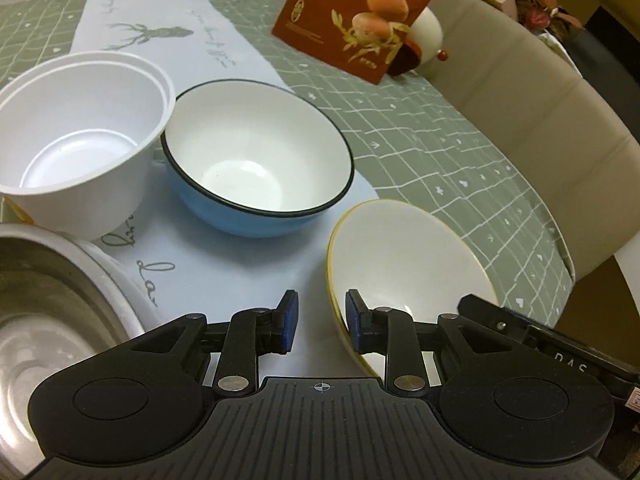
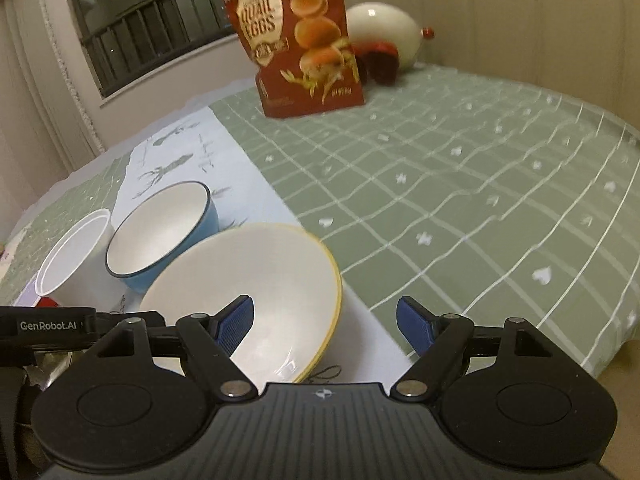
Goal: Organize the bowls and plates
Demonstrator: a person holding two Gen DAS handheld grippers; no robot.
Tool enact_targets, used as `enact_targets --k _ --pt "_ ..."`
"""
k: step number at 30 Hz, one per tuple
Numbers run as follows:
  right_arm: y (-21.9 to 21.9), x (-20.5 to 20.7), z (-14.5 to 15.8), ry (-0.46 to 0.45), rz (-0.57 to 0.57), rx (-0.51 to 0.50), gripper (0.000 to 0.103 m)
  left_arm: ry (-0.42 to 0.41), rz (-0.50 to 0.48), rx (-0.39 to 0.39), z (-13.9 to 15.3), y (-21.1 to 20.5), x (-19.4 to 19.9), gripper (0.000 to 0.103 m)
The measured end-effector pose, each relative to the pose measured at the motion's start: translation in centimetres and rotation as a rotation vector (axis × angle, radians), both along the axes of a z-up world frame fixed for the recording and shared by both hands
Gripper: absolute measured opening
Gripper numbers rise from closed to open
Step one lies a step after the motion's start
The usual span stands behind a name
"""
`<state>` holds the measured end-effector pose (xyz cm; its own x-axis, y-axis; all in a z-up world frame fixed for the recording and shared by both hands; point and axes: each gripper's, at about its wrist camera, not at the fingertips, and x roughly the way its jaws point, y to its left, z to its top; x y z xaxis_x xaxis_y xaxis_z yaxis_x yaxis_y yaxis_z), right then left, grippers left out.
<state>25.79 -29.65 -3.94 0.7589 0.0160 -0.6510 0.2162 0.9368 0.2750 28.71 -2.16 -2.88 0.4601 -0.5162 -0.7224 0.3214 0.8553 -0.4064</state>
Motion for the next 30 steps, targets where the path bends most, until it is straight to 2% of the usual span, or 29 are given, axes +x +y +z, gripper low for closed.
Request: enact_targets --k 2,5,6,8,12,18,27,30 --pt "-0.4 0.8 -0.7 0.018 0.002 0.042 0.076 0.005 -0.003 0.000 -0.3 -0.3 0.0 0.029" --pt "-0.6 2.2 -1.7 0.048 0.017 0.081 0.051 0.008 -0.018 0.010 -0.6 -0.9 0.1 0.029" --pt "-0.6 2.7 -2.0 0.059 0.021 0.091 0.046 0.012 -0.023 0.011 -0.8 -1.1 0.2 0.028" --pt "-0.6 3.3 -2.4 0.075 0.031 0.109 0.042 0.020 -0.034 0.009 -1.0 -1.3 0.1 0.027" --pt "-0.1 3.5 -2.9 0.084 0.064 0.137 0.038 0.027 -0.057 -0.011 -1.0 -1.4 0.1 0.021" --pt "1.2 2.8 -2.4 0.074 0.078 0.133 0.039 0.007 -0.070 0.029 -0.4 -1.0 -0.8 0.021" --pt "5.0 2.9 -3.0 0.105 0.175 0.168 0.041 -0.033 -0.051 0.097 1.3 3.1 -2.8 0.022" --pt "6.2 2.9 -3.0 0.104 0.184 0.140 0.041 -0.019 -0.045 0.075 1.5 4.1 -2.8 0.022"
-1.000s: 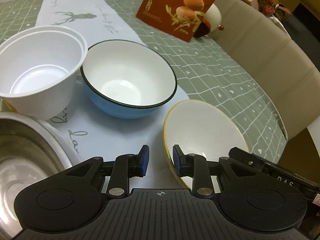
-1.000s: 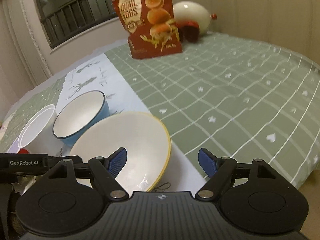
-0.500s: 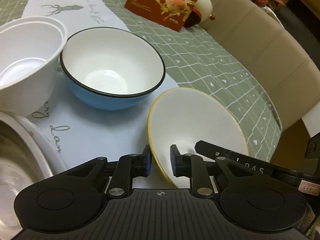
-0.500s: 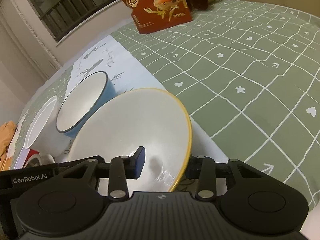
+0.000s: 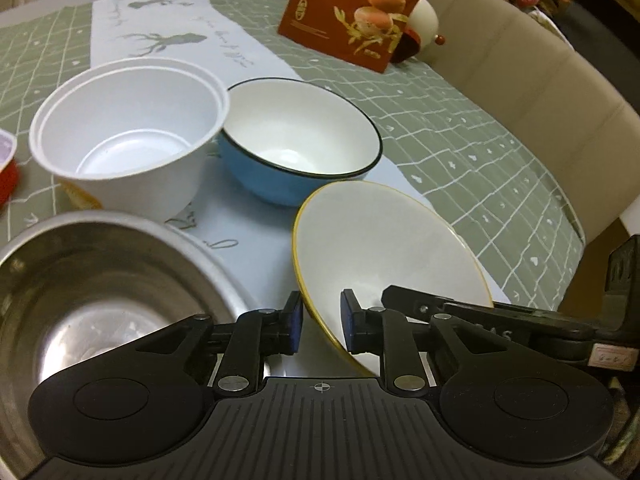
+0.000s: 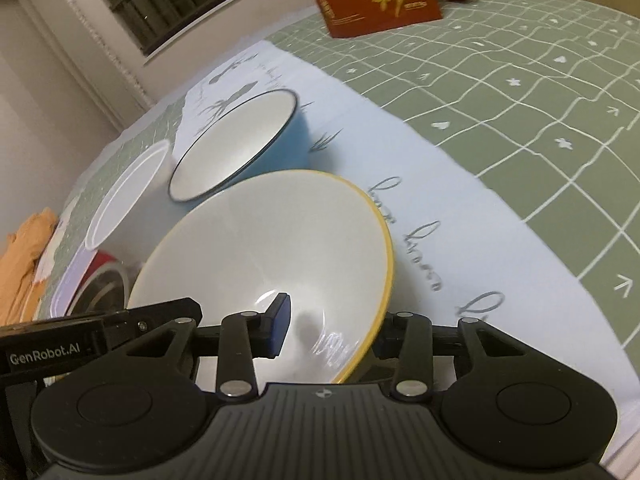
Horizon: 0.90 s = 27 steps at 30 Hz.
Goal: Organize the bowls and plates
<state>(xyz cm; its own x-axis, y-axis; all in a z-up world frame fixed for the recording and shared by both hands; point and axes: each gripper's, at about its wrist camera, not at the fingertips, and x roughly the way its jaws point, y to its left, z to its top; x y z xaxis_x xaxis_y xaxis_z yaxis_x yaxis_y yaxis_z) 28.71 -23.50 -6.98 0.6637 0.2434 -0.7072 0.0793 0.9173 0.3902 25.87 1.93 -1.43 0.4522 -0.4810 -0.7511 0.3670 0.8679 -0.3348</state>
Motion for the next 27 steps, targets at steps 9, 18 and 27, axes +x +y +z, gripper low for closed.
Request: enact_targets --k 9,18,27 --pt "1.0 -0.1 0.1 -0.003 -0.012 -0.025 0.041 -0.050 0.032 -0.005 1.9 1.7 -0.5 0.022" --pt "1.3 -0.6 0.7 -0.032 0.015 -0.050 0.041 -0.133 0.108 -0.072 4.1 3.4 -1.4 0.022" --pt "-0.8 -4.2 5.5 -0.257 0.025 -0.221 0.052 -0.200 0.151 -0.177 5.2 3.7 -0.7 0.020"
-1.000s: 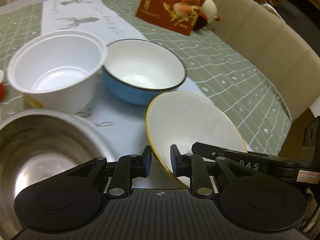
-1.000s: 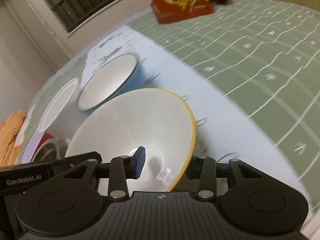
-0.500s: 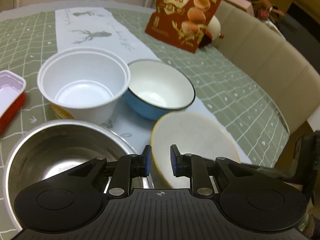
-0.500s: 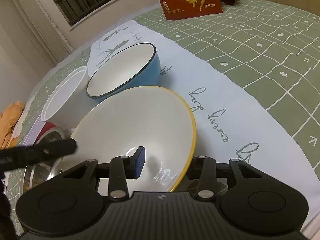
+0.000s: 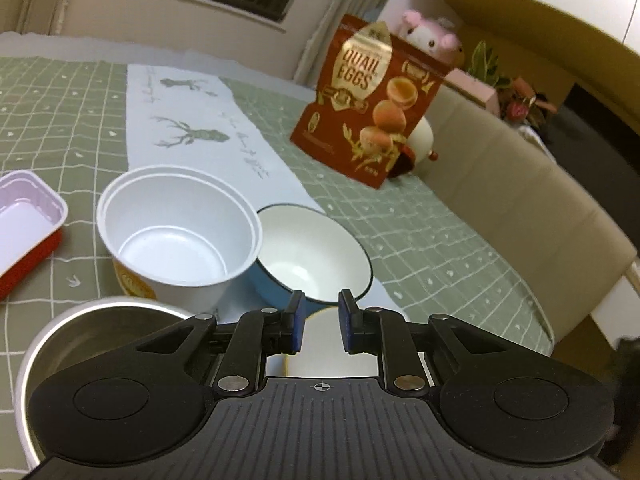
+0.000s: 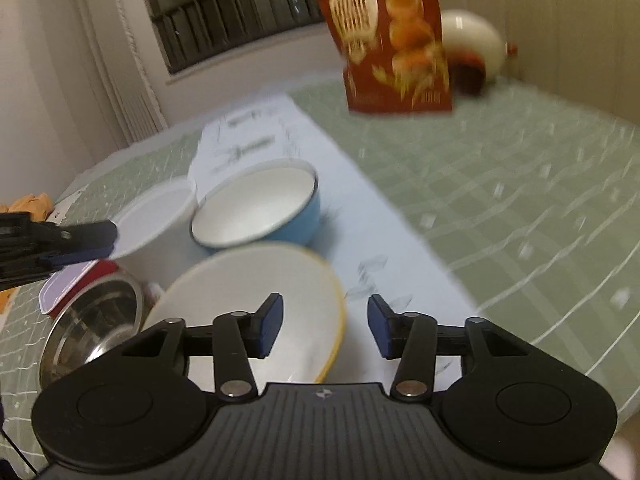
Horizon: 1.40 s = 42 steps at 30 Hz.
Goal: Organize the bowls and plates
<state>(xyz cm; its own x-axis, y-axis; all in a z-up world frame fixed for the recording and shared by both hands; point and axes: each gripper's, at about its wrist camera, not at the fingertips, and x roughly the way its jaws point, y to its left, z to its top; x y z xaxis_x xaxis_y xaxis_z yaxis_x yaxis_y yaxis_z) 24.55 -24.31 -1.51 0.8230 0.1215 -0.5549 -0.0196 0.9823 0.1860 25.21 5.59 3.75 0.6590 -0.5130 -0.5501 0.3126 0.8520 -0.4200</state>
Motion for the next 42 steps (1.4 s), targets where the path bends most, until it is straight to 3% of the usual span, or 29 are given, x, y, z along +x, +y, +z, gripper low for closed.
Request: enact_targets --k 3,7,10,13,16,19,22,24,26,28,32,36,38,42 --pt "-0.5 -0.5 1.7 -0.055 -0.030 -0.048 0.063 0.074 -0.008 -0.015 -1.0 -1.0 1.6 0.019" --pt "-1.4 0.6 3.3 -0.017 -0.018 -0.012 0.063 0.136 0.046 -0.003 -1.8 -1.3 3.7 0.018" --pt "-1.3 3.7 5.5 0.007 0.065 0.021 0.063 0.152 0.087 -0.023 -2.1 -0.3 5.1 0.019" --pt "-1.1 7.2 8.0 -0.048 0.104 0.021 0.063 0.207 0.124 -0.074 -2.9 0.6 6.7 0.019" --pt "-0.6 11.2 8.7 -0.077 0.165 0.038 0.063 0.259 0.155 -0.057 -3.6 0.3 8.5 0.019" --pt "-1.2 14.9 7.0 -0.042 0.173 0.073 0.063 0.235 0.232 -0.043 -3.1 0.4 9.5 0.019" --pt "-2.7 17.3 3.6 0.007 0.125 0.086 0.063 0.174 0.323 0.069 -1.9 -0.1 10.3 0.019" --pt "-3.7 18.2 1.0 0.075 0.081 0.118 0.063 0.184 0.300 0.110 -1.7 -0.9 11.1 0.020" --pt "-4.2 20.0 -0.5 0.168 0.111 0.169 0.063 0.206 0.256 0.106 -1.9 -2.0 11.7 0.020" --pt "-4.5 20.9 -1.0 0.211 0.133 0.230 0.063 0.215 0.229 0.127 -2.1 -3.3 12.1 0.020" --pt "-3.6 21.0 -1.2 0.273 0.179 0.272 0.063 0.187 0.242 0.257 -2.6 -5.9 12.4 0.020" --pt "-2.8 21.1 -1.8 0.284 0.186 0.274 0.063 0.266 0.267 0.272 -3.8 -6.4 12.8 0.019" --pt "-2.5 21.4 -2.5 0.307 0.172 0.258 0.063 0.248 0.273 0.287 -3.3 -6.5 12.2 0.019" --pt "-3.0 22.5 -4.1 0.413 0.216 0.318 0.058 0.197 0.311 0.303 -1.1 -6.0 10.6 0.019"
